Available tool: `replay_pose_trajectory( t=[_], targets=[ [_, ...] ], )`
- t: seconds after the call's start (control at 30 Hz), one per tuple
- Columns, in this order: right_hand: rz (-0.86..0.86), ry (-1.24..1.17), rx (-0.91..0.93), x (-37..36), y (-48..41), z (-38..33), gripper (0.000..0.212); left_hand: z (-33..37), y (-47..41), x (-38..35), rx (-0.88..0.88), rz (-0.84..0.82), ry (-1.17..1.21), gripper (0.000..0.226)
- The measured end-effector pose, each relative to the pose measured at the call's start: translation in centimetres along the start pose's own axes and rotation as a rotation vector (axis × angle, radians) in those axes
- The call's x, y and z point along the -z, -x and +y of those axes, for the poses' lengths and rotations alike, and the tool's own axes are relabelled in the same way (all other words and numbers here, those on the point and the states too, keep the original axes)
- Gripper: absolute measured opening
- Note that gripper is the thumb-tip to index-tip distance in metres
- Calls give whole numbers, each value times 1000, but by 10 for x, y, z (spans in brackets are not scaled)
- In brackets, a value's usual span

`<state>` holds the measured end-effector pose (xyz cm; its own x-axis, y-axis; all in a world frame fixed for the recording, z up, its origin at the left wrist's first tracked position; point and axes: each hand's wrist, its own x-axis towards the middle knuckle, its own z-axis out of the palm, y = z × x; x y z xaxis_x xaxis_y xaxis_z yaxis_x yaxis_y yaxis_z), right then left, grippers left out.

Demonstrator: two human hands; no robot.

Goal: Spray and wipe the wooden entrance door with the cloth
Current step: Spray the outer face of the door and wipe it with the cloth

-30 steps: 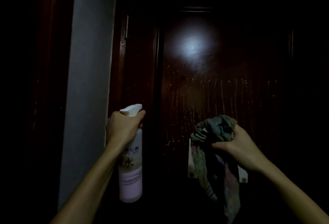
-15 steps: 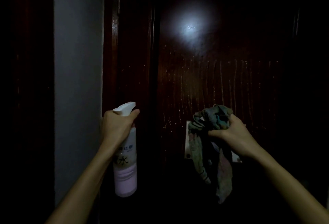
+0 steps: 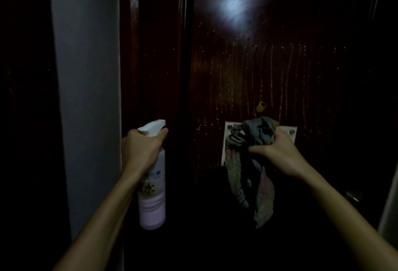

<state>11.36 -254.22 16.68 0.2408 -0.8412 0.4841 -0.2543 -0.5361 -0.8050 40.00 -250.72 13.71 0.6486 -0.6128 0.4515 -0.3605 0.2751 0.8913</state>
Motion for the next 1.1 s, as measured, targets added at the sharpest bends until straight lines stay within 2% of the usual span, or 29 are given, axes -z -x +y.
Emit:
replay_pose_trajectory(
  t=[0.1, 0.23, 0.4, 0.5, 0.6, 0.7, 0.83, 0.97, 1.1],
  targets=[
    [8, -11, 0, -3, 5, 2, 40, -7, 2, 0, 32, -61, 56, 24],
    [16, -6, -24, -6, 5, 8, 42, -9, 9, -3, 14, -25, -4, 28],
    [19, -13, -73, -11, 7, 18, 48, -20, 9, -1, 59, -99, 84, 22],
    [7, -25, -78, -13, 13, 22, 43, -24, 13, -1, 33, -10, -63, 36],
    [15, -35, -81, -13, 17, 27, 42, -28, 18, 0, -4, 45, -109, 50],
    [21, -54, -93, -13, 19, 32, 48, -30, 22, 0, -36, -5, -125, 45],
    [15, -79, -102, -14, 21, 35, 48, -37, 27, 0, 11, 30, -89, 41],
    [16, -77, -122, -17, 23, 38, 44, -44, 28, -2, 61, -64, 41, 20],
    [6, -73, -120, -17, 25, 40, 42, -48, 33, -4, 50, -9, 7, 34]
  ],
)
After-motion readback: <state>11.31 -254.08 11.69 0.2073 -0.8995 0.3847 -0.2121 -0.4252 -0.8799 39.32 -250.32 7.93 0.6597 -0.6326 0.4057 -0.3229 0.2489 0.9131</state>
